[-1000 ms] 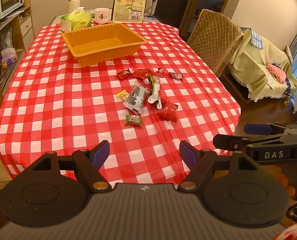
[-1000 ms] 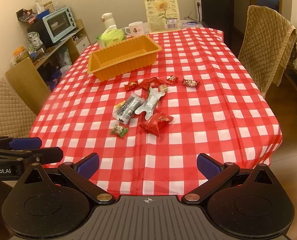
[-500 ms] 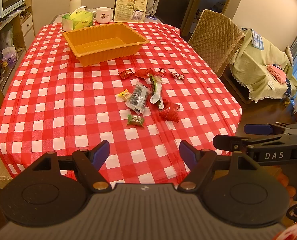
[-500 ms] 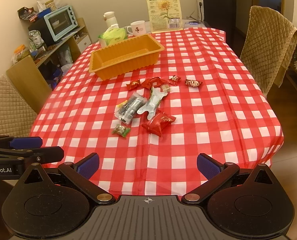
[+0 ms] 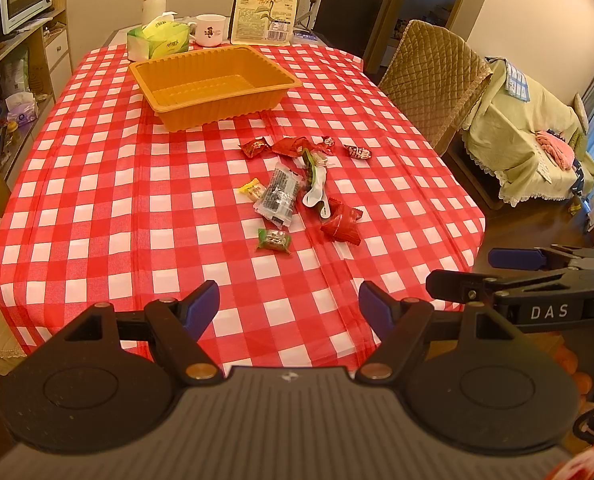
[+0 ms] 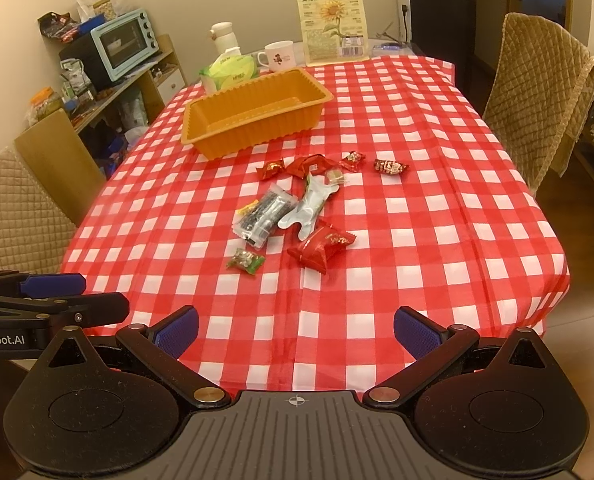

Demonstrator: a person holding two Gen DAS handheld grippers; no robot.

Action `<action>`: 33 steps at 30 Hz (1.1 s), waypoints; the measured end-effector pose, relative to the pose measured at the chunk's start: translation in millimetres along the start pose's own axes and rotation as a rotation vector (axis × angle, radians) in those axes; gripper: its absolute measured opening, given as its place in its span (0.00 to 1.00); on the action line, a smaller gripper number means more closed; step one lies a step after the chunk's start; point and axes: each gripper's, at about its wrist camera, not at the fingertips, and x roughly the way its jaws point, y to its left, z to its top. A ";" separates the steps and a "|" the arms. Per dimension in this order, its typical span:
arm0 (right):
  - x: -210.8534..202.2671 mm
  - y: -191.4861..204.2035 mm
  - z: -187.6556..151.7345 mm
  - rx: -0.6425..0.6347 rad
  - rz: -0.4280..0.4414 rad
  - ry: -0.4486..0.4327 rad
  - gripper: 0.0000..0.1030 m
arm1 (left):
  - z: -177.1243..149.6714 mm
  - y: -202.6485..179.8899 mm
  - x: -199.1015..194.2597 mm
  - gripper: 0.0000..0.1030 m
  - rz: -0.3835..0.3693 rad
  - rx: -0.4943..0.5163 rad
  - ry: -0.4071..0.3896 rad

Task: Organize snacks

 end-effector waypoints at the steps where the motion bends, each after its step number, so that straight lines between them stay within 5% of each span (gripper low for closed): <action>1: 0.0 0.0 -0.1 0.000 0.000 0.000 1.00 | -0.3 -2.2 -0.7 0.73 0.000 0.000 0.000; 33: 10.2 -11.4 -3.2 0.026 0.004 0.009 1.00 | 1.6 14.9 4.8 0.73 0.023 -0.016 0.000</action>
